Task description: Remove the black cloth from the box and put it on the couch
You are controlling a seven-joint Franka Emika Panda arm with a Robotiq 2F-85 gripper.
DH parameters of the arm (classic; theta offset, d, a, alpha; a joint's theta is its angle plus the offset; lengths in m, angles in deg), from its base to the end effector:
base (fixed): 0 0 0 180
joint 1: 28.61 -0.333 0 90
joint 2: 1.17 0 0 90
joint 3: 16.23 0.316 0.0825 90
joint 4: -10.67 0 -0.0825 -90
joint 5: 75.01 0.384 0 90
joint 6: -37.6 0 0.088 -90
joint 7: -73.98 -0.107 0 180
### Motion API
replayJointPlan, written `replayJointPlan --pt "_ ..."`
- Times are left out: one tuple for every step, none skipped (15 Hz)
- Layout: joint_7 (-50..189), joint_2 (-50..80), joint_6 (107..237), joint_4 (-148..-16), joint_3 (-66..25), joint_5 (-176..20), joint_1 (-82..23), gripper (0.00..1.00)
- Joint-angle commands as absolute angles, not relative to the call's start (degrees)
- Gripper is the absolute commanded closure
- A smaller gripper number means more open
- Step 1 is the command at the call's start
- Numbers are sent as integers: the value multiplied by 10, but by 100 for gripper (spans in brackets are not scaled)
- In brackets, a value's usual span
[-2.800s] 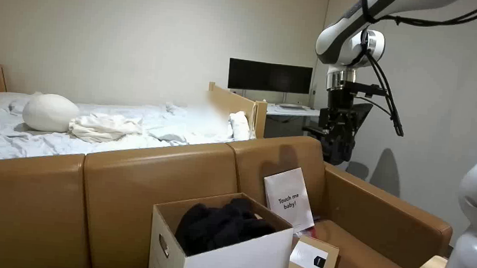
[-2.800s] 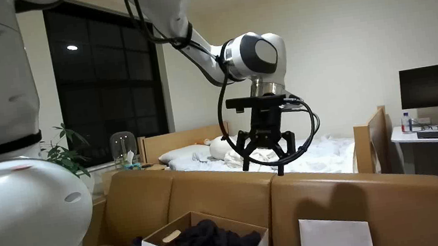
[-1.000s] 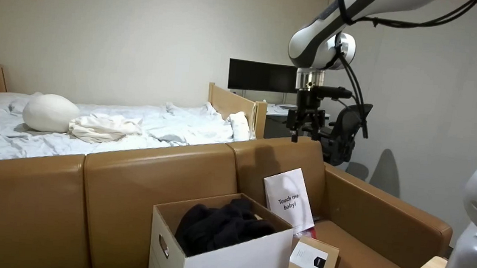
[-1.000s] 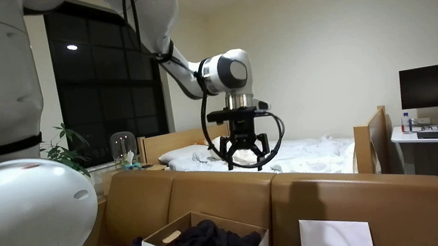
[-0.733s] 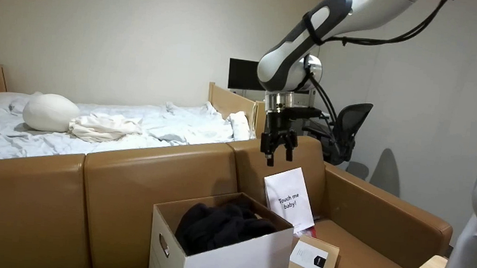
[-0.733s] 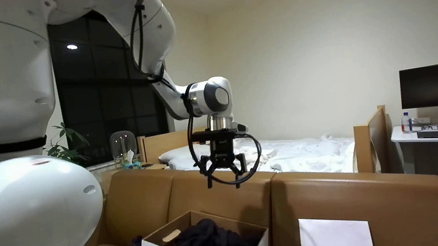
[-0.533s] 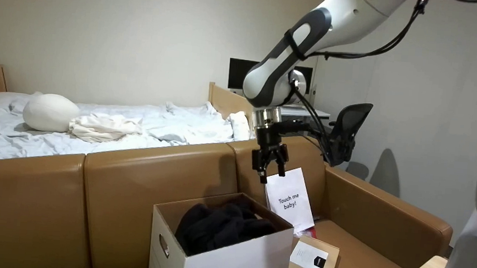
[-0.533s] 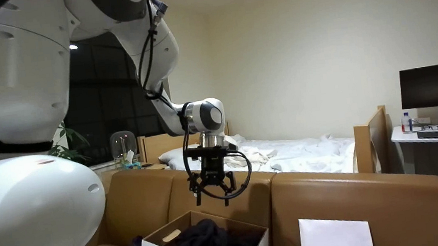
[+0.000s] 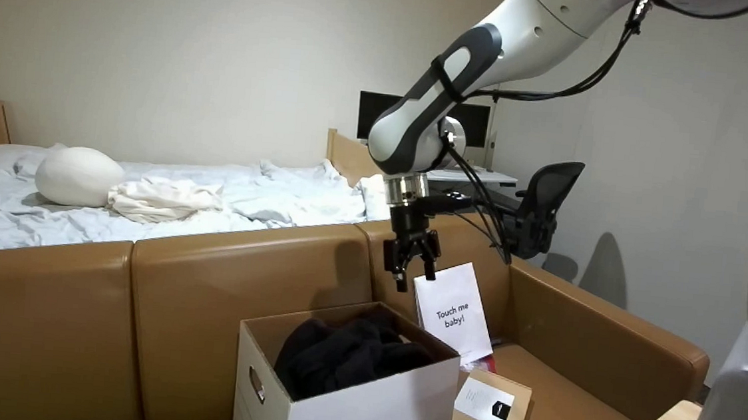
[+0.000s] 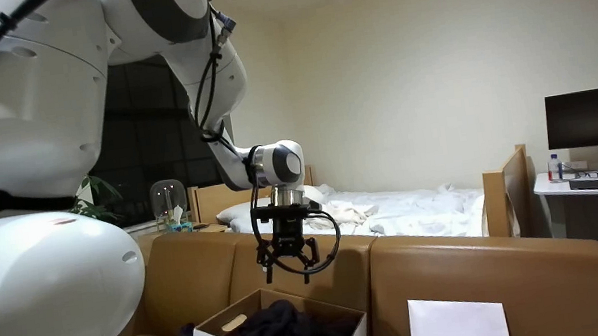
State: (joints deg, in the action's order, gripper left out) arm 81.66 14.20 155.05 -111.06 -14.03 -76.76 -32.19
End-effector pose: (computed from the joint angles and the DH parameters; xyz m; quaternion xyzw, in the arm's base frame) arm 0.5295 0.0519 0.2604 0.9774 0.1248 -0.1706 0.0042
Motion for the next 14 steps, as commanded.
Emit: replayJointPlan --pt "775 257 1535 -982 -120 -792 -352 0" --pt "768 287 1531 -948 -117 -800 -363 0" --pt "760 322 1533 -911 -116 -810 -376 0" --pt "744 359 1531 -875 -120 -825 -391 0" --pt "739 398 1524 -836 -124 -834 -402 0" --pt "750 436 1500 -803 -122 -829 -401 0" --pt "751 473 1487 -769 -125 -829 -404 0" --pt "738 495 1478 -753 -129 -826 -408 0" --pt "742 520 1466 -732 -130 -823 -407 0" --pt "752 542 1448 -717 -128 -816 -401 0" --pt "759 561 1433 -701 -127 -815 -399 0" --pt "757 574 1424 -692 -129 -817 -398 0" --pt "757 585 1416 -681 -131 -818 -398 0" --pt "756 593 1411 -669 -132 -819 -397 0"
